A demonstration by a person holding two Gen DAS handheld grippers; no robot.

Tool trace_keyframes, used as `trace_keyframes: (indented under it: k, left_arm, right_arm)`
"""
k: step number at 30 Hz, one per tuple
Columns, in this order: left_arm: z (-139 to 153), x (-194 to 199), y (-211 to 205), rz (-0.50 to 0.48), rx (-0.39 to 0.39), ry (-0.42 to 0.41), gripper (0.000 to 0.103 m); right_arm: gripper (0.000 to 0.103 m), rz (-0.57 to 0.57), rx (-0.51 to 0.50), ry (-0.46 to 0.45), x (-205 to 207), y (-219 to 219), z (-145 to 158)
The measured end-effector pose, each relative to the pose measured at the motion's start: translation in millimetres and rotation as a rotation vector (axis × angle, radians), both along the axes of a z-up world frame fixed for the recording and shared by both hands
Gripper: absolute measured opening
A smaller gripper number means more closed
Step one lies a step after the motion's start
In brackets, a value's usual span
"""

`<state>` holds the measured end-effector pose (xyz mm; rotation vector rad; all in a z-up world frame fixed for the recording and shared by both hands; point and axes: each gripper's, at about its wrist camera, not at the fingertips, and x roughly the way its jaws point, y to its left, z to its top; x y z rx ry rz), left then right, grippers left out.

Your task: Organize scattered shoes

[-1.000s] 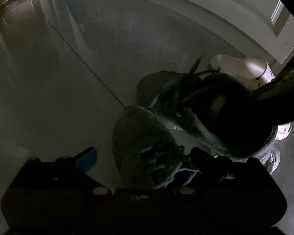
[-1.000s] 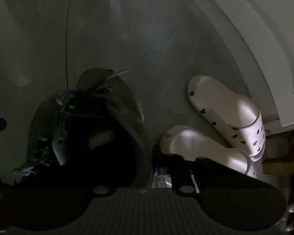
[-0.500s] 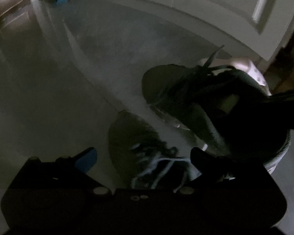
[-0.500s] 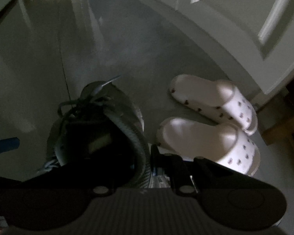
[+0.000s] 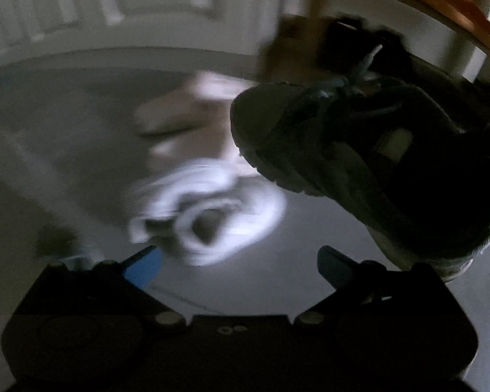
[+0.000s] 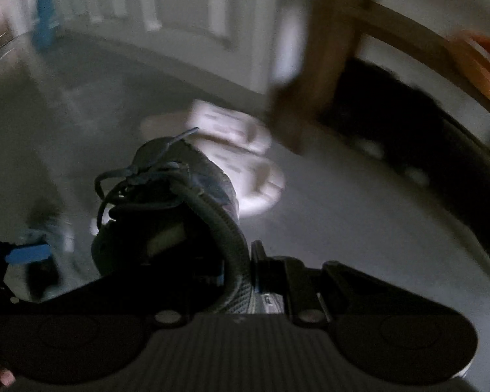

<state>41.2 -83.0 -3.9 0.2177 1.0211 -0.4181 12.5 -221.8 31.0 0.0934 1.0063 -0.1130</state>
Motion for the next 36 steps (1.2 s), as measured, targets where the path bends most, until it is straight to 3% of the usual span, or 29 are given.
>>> trace_keyframes:
  k: [8,10,19,28,36]
  left_arm:
    - [-15.8,-44.6,-96.2,-0.244,0.021,0.018,0.102]
    - [-23.2,-57.5,-119.0,-0.295,0.022,0.032,0.102]
    - [-42.2,-97.1,-188.4,-0.438,0.016,0.075,0.102]
    - [-63.3,-126.2,-211.5,-0.49,0.042,0.101,0.102]
    - [-65.0,-113.4,-202.6,-0.442,0.036,0.084,0.102]
  right_arm:
    - [0.017,-0.336,0.028,0.064,-95.1,-96.2,-35.9]
    - [0.017,-0.475,0.052,0.049,-127.7,-121.0,-48.3]
    - [0.017,-0.834,0.113,0.054,-236.5,-171.1,-82.9]
    - [0.017,-1.024,0.124,0.068,-298.5,-174.7,-124.9]
    - [0.024,-0.989,0.076,0.173,-296.5,-173.5,-132.5]
